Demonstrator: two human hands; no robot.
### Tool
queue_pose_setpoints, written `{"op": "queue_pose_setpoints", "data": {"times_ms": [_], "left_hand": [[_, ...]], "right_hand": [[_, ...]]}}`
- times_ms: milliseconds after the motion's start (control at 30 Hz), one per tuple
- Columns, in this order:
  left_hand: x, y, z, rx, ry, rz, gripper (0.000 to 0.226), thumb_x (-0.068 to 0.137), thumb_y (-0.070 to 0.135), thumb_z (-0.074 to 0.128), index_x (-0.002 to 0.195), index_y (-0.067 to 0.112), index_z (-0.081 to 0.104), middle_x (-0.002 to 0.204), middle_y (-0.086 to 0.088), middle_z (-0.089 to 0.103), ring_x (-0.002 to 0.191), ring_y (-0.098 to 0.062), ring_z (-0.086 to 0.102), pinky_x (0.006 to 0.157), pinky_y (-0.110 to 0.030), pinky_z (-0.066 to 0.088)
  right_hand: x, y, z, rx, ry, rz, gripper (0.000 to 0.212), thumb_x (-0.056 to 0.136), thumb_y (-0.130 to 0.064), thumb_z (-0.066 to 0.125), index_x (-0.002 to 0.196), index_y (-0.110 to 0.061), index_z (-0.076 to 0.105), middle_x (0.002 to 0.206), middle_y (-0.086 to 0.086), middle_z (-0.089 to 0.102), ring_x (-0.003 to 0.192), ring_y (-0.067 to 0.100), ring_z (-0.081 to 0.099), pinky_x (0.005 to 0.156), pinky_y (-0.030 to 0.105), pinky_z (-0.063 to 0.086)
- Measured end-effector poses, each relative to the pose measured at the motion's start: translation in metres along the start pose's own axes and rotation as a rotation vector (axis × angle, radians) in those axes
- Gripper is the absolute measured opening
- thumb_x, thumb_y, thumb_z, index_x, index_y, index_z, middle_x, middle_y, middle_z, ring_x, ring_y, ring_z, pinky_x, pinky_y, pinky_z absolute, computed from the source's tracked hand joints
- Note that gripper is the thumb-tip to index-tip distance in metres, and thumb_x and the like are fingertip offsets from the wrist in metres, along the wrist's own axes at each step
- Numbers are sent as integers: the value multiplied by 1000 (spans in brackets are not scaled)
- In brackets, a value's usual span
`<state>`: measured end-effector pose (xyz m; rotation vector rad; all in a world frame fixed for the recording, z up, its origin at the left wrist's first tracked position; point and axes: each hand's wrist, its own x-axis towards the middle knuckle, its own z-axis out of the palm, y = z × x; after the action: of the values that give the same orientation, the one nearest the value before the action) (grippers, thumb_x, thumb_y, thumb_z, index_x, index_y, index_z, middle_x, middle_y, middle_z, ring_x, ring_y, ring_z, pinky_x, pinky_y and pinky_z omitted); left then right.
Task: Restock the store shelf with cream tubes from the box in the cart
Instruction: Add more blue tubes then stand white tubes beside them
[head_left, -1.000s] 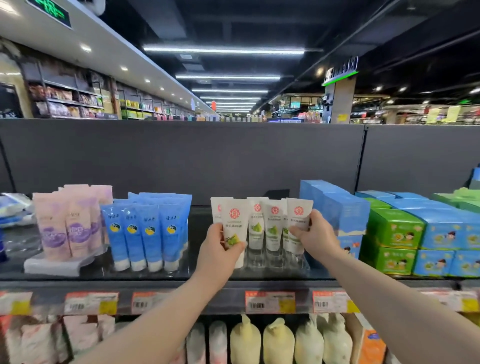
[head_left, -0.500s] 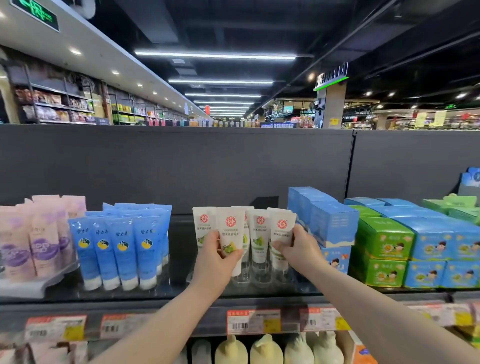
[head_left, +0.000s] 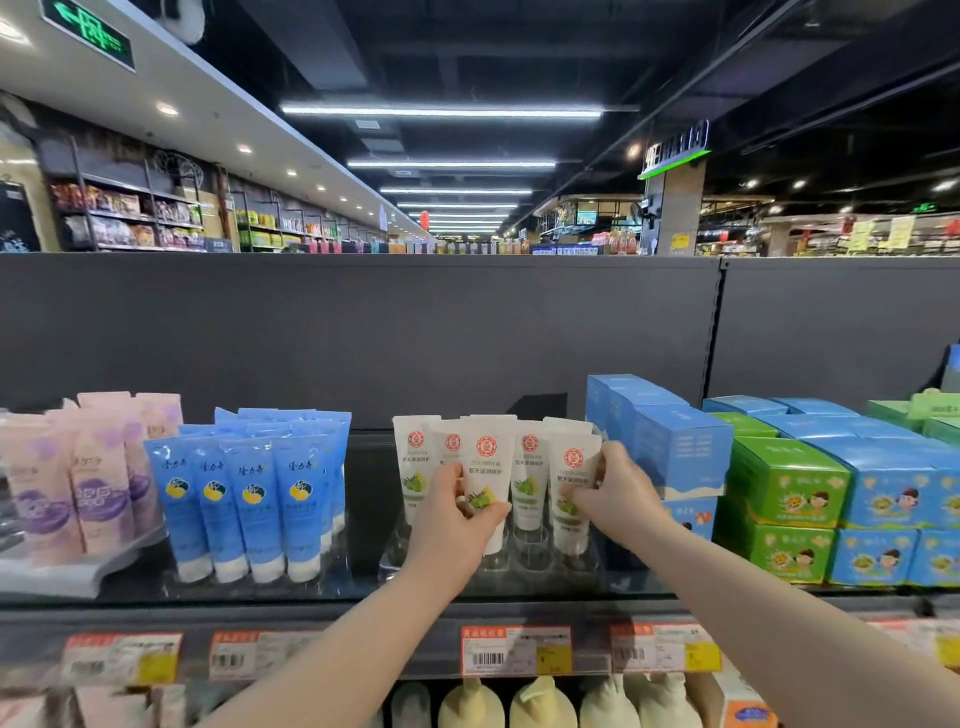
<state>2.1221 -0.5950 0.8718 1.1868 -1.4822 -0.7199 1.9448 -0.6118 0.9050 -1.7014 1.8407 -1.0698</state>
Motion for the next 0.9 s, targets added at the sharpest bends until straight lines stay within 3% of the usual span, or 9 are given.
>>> {"op": "queue_pose_setpoints", "data": {"times_ms": [67,167,300,333,433,500,567,700,900], "left_hand": [[1,3,3,16,-6,5,37,84,15,68,111,24,45,113,11,55,91,-1,55,63,-13,45],[1,6,8,12,-21,8,34,84,16,68,108,27,46,112,13,56,98,-3,55,64,-14,47],[-2,14,15,-21,-71,54,30,84,13,67,94,34,48,96,15,61,88,2,60,63,-12,49],[-2,17,16,-27,-85,58,30,84,12,66,94,33,49,95,13,62,86,2,60,62,-12,49],[-2,19,15,-9,-119,38,30,85,13,66,97,34,49,99,15,61,90,1,59,65,-14,49],[0,13,8,108,-162,28,27,84,22,67,104,31,50,104,16,60,98,-1,58,80,-22,53],[1,1,-3,396,-231,74,33,84,37,64,113,30,51,112,19,56,105,0,54,91,-26,49],[-3,-17,-22,1015,-362,108,56,89,61,38,132,26,45,138,4,46,127,-16,42,108,-42,36],[-13,-19,-27,1105,-471,52,65,92,60,30,147,25,24,153,2,28,141,-22,22,116,-44,17]], "right_hand": [[-2,-8,-9,63,86,-70,38,90,-28,60,120,-17,40,103,-6,49,96,14,50,81,33,47],[-3,-28,-22,-32,157,-300,35,94,-32,51,127,-22,45,117,-6,47,108,13,48,88,30,42],[-1,-57,-29,-320,-15,-517,40,92,-42,53,126,-22,55,122,-4,57,117,16,49,96,32,42],[-1,-62,-29,-382,-78,-509,38,90,-42,54,123,-22,58,118,-4,60,113,17,52,92,33,44],[1,-72,-26,-430,-186,-470,27,89,-38,58,108,-19,62,95,-7,56,83,13,54,63,25,42],[3,-75,-25,-448,-191,-476,26,89,-36,58,107,-18,62,92,-7,54,81,13,54,62,25,40],[5,-77,-25,-503,-183,-494,26,89,-36,57,108,-18,61,94,-7,53,91,17,54,72,28,41],[12,-75,-25,-576,-185,-481,29,90,-36,56,113,-18,60,96,-7,50,96,17,52,77,28,38],[15,-67,-19,-600,-213,-447,28,91,-34,55,113,-16,59,93,-5,52,82,16,52,70,28,38]]}}
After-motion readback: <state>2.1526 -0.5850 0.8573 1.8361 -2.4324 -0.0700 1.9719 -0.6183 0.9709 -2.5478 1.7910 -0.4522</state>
